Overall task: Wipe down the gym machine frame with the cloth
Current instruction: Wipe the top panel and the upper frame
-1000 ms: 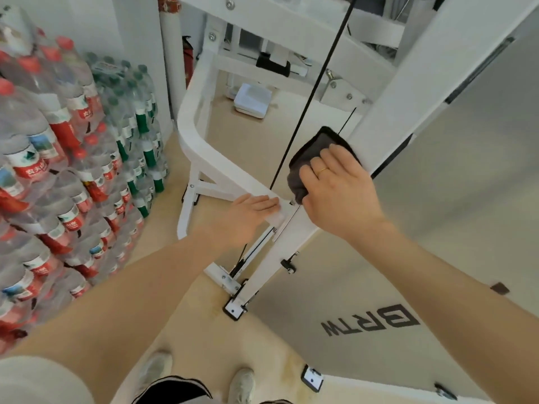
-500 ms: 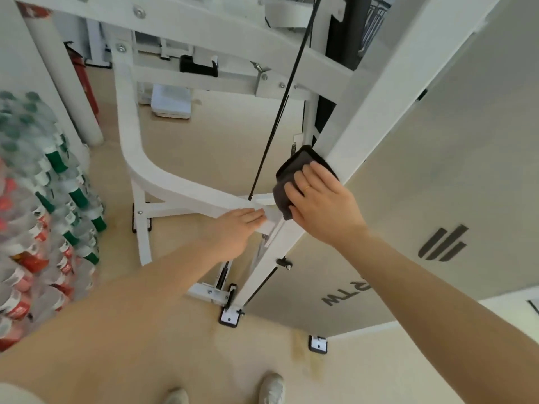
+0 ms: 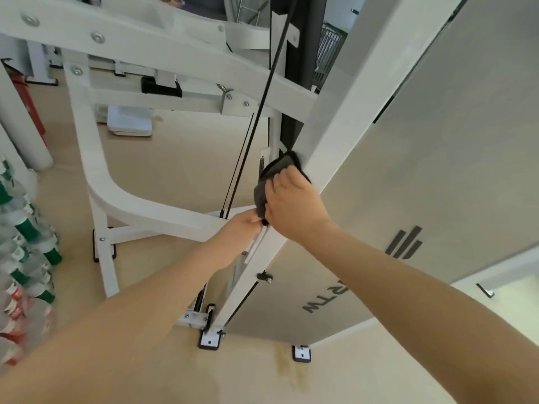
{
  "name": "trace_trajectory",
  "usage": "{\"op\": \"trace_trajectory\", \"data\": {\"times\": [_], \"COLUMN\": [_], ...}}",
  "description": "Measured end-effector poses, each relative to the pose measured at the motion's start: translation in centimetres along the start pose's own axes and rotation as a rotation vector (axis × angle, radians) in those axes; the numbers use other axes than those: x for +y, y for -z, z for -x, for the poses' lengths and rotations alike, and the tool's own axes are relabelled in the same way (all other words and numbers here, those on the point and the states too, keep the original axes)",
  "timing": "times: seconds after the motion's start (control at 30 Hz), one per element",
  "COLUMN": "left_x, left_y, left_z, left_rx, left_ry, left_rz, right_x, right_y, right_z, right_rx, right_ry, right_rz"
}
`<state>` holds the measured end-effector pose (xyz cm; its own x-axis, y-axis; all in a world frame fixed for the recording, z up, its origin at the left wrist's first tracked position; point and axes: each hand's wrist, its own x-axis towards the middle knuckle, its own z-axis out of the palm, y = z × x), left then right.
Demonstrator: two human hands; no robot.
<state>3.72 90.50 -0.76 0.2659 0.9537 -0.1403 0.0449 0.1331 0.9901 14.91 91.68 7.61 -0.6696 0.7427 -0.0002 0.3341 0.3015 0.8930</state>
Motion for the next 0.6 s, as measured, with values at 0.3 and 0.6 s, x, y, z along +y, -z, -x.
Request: {"op": "trace_trajectory", "data": {"times": [0.3, 0.6], "left_x": [-0.6, -4.0], "left_y": [1.0, 2.8], "left_z": [-0.9, 0.1], "left_rx": [-0.090, -0.027], "left_ry": [-0.060, -0.157], "left_rz": [-0.052, -0.435], "right_x": [7.1, 1.8], "right_y": [3.9, 1.6], "right_z": [-3.0, -2.1], "right_rx": [-0.075, -0.145], "right_ry": [-0.215, -0.075], "right_rz": [-0.101, -0.065]}}
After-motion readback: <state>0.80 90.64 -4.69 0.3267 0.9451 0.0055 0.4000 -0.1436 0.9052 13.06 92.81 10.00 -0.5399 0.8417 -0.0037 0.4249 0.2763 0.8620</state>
